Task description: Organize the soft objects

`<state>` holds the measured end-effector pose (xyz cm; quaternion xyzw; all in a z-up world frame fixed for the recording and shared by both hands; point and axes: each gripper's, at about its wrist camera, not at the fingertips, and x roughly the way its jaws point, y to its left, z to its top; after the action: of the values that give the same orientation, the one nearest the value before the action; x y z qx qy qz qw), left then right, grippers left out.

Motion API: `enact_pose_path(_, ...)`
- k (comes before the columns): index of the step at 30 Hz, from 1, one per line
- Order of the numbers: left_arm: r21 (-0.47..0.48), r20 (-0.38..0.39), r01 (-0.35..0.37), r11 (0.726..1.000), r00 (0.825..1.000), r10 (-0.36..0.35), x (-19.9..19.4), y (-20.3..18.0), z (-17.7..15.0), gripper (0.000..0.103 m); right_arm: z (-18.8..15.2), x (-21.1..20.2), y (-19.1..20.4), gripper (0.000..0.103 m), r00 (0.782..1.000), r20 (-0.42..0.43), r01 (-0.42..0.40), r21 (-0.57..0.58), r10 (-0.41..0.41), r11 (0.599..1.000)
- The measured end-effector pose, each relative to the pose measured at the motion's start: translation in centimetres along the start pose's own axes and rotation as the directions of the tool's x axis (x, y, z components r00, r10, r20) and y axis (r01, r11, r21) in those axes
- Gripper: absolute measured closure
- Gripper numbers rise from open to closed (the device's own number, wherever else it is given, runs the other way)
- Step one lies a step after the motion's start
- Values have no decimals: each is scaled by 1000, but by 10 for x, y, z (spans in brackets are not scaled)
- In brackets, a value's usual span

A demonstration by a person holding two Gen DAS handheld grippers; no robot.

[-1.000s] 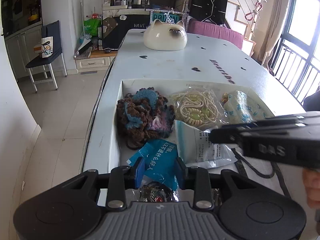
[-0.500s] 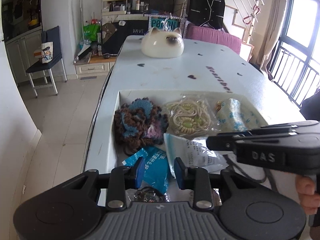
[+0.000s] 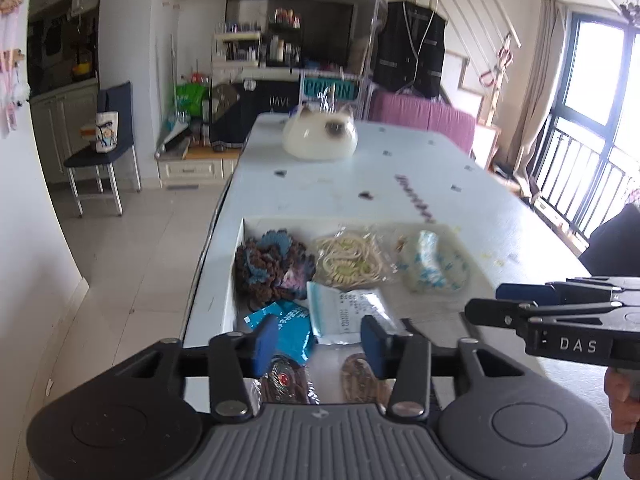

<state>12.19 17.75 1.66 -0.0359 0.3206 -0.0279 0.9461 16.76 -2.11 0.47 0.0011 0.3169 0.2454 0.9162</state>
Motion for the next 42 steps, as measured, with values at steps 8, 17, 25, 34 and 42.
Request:
enact_pose_path(8,0,88,-15,1000,996,15,-41,-21,-18,28,-19,-54,-6,36,994,99,45,13,-46,999)
enact_pose_path(17,-22,132,-44,999,990,47,-64,-33,-42,7,-47,-95,-8,18,977,163,136,4,-135,991)
enact_pose_path(25,-27,122,-63,998,990,66,-69,-34,-63,0,-73,-112,-13,8,966,174,188,34,-191,982)
enact_pose_path(34,-30,106,-50,998,993,53,-71,-37,-80,0,-92,-123,-10,0,954,182,237,36,-240,971)
enact_pose_path(42,-5,120,-46,999,992,46,-76,-45,-87,0,-99,-130,-7,0,946,199,257,30,-258,966)
